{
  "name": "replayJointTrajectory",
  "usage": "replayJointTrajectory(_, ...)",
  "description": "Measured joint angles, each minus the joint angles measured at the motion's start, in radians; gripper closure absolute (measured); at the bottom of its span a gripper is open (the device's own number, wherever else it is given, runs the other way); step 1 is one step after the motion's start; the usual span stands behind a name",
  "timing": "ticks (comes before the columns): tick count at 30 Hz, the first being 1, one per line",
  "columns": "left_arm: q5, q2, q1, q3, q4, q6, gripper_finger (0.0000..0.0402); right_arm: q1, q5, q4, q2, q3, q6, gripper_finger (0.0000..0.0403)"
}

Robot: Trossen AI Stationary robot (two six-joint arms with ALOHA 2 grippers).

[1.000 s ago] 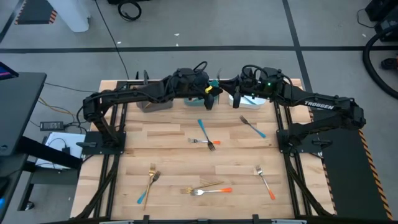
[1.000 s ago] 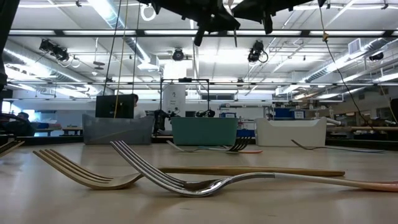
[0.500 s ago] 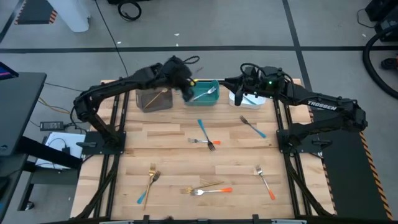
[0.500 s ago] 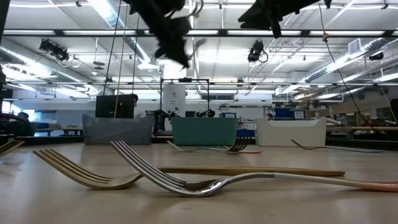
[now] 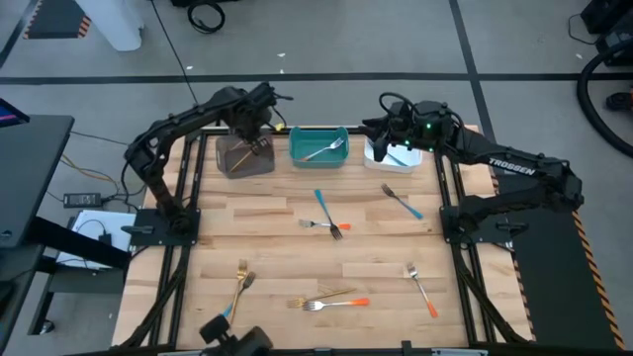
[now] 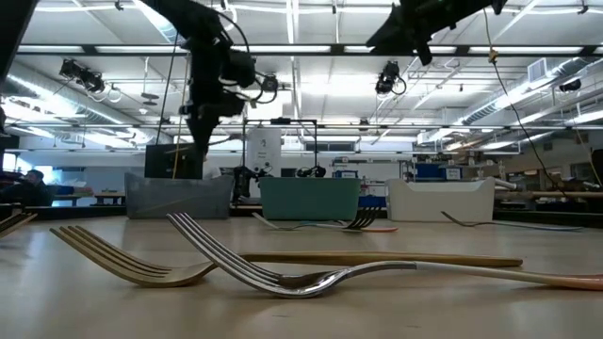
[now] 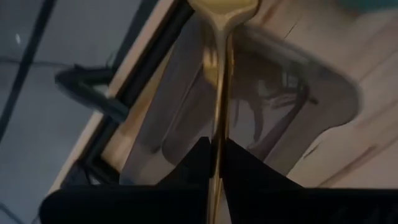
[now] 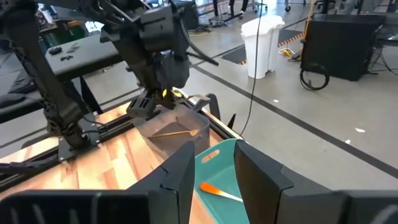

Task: Sort silverware by color (type)
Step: Put the gold fork into the black bin

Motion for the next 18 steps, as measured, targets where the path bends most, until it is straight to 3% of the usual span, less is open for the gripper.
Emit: replayJointTrajectory(18, 0.045, 0.046, 0.038, 0.000, -0.085, -0.061, 0.0365, -0.021, 0.000, -0.081, 0.001, 0.000, -0.020, 0.0284)
